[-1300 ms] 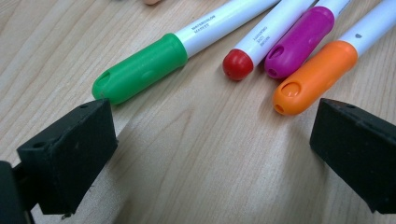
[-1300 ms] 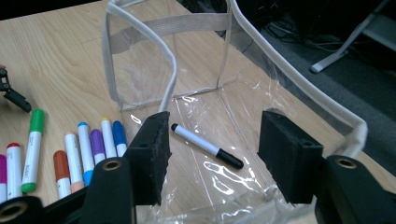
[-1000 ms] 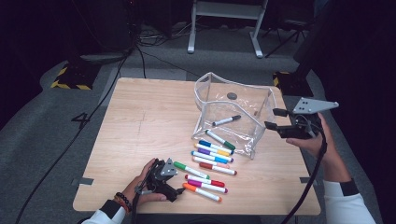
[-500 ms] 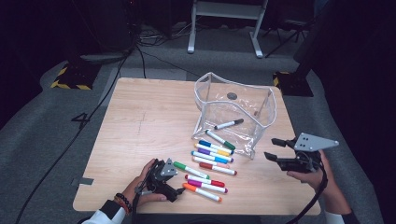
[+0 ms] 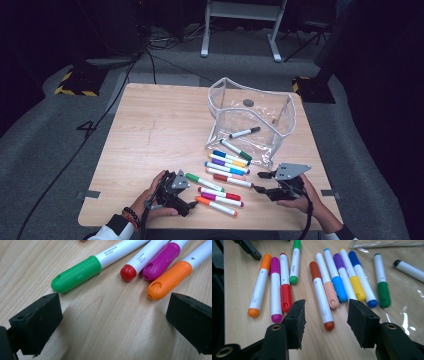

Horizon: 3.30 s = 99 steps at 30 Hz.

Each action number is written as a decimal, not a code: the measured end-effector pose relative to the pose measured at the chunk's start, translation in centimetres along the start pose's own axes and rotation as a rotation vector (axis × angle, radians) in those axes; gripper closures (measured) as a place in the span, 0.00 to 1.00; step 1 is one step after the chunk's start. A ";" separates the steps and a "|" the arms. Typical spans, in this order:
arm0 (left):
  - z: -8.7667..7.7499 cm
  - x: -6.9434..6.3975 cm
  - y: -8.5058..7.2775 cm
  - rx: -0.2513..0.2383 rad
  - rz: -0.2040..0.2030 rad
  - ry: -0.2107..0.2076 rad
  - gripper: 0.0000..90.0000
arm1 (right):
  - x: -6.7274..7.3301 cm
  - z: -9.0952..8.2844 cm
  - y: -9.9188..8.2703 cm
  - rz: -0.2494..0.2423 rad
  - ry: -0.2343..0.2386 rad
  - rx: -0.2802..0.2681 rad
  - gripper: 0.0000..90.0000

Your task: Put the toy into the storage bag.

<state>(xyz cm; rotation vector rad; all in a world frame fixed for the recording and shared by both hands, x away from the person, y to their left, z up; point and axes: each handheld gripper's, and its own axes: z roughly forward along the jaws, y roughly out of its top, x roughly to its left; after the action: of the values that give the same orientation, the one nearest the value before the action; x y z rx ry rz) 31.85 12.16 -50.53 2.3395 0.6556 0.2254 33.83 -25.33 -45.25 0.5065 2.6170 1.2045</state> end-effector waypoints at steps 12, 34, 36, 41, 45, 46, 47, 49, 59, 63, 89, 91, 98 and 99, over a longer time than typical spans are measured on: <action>0.1 0.0 0.1 -0.001 0.001 0.000 0.01 | 1.6 5.5 1.7 -0.074 0.174 0.049 0.63; 0.3 -0.3 0.4 0.001 0.009 -0.006 0.01 | 2.1 8.7 2.4 -0.129 0.200 0.126 0.77; 0.3 -0.3 0.4 0.001 0.009 -0.006 0.01 | 2.1 8.8 2.5 -0.136 0.202 0.126 0.81; 0.3 -0.3 0.4 0.002 0.010 -0.006 0.01 | 2.1 8.8 2.5 -0.137 0.201 0.124 0.82; 0.3 -0.3 0.4 0.001 0.009 -0.006 0.01 | 2.0 8.6 2.5 -0.155 0.200 0.137 0.82; 0.3 -0.3 0.4 0.002 0.010 -0.006 0.01 | 2.0 8.4 2.6 -0.154 0.195 0.135 0.82; 0.3 -0.3 0.4 0.002 0.011 -0.006 0.01 | 1.9 8.3 2.6 -0.159 0.189 0.133 0.82; 0.3 -0.3 0.4 0.003 0.011 -0.006 0.01 | 1.9 8.0 2.8 -0.172 0.185 0.130 0.82; 0.3 -0.3 0.4 0.000 0.010 -0.009 0.01 | 1.6 4.7 4.8 -0.194 0.156 0.045 0.82; 0.4 -0.3 0.4 0.001 0.009 -0.008 0.01 | 1.5 3.4 5.9 -0.209 0.131 0.015 0.82; 0.4 -0.3 0.4 0.003 0.008 -0.008 0.01 | -4.6 -6.5 14.1 -0.203 -0.080 -0.169 0.82; 0.4 -0.3 0.4 0.003 0.008 -0.008 0.01 | -5.4 -6.7 14.5 -0.190 -0.108 -0.162 0.82; 0.4 -0.3 0.4 0.003 0.009 -0.008 0.01 | -8.8 -6.4 15.6 -0.124 -0.170 -0.112 0.82; 0.4 -0.3 0.4 0.003 0.009 -0.009 0.00 | -9.3 -6.1 15.7 -0.114 -0.177 -0.099 0.82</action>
<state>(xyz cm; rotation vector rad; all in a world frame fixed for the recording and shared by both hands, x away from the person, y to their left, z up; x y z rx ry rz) 31.90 11.54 -50.52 2.3452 0.6420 0.2185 43.74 -23.75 -28.81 0.4194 2.3910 1.1884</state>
